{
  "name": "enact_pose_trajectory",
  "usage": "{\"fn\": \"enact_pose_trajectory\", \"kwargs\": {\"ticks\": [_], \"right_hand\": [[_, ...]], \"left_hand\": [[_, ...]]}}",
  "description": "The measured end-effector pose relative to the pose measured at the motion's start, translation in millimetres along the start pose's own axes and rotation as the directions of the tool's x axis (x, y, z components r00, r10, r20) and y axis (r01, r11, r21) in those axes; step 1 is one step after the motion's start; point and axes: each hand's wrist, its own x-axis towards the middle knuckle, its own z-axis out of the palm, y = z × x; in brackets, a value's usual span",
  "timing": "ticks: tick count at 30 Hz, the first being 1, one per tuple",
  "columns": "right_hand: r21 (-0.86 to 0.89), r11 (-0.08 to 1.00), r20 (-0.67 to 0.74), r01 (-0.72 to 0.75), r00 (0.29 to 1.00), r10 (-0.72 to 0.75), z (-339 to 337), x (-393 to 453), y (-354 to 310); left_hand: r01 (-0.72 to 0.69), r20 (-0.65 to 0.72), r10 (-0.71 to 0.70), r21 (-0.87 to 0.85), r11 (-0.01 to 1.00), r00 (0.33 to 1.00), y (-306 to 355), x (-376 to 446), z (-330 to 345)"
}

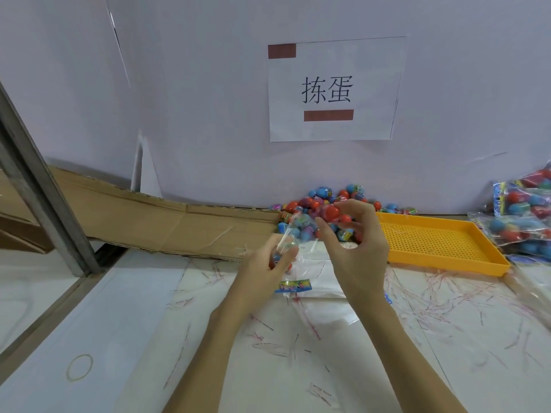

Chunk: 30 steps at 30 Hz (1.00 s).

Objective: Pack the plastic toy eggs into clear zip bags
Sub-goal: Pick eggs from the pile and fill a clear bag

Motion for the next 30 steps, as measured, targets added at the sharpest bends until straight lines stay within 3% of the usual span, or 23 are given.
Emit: {"fn": "enact_pose_trajectory", "kwargs": {"ticks": [2,7,13,22,30], "right_hand": [[-0.065,0.994,0.034,0.091,0.995,-0.089,-1.0,2.0,-0.5],[-0.113,0.989,0.271,0.091,0.961,-0.057,-1.3,2.2,9.2],[-0.098,0.994,0.341,0.047,0.940,-0.011,-6.1,4.9,16.3],[-0.157,0.969,0.461,0.192,0.882,-0.100,-8.3,6.0,19.3],[-0.107,0.992,0.501,0.072,0.865,-0.009,-6.5,1.3,17.2]], "left_hand": [[-0.014,-0.004,0.014,0.000,1.000,1.000,1.1,-0.2,0.3],[-0.040,0.006,0.040,-0.032,0.999,0.999,-2.9,-0.3,-0.8],[-0.074,0.028,0.074,0.020,0.997,0.997,-7.6,2.4,-1.1],[-0.070,-0.036,0.070,-0.016,0.997,0.997,-8.9,2.3,-4.9],[-0.023,-0.132,-0.012,-0.259,0.966,0.991,-3.1,4.1,-8.5]]}}
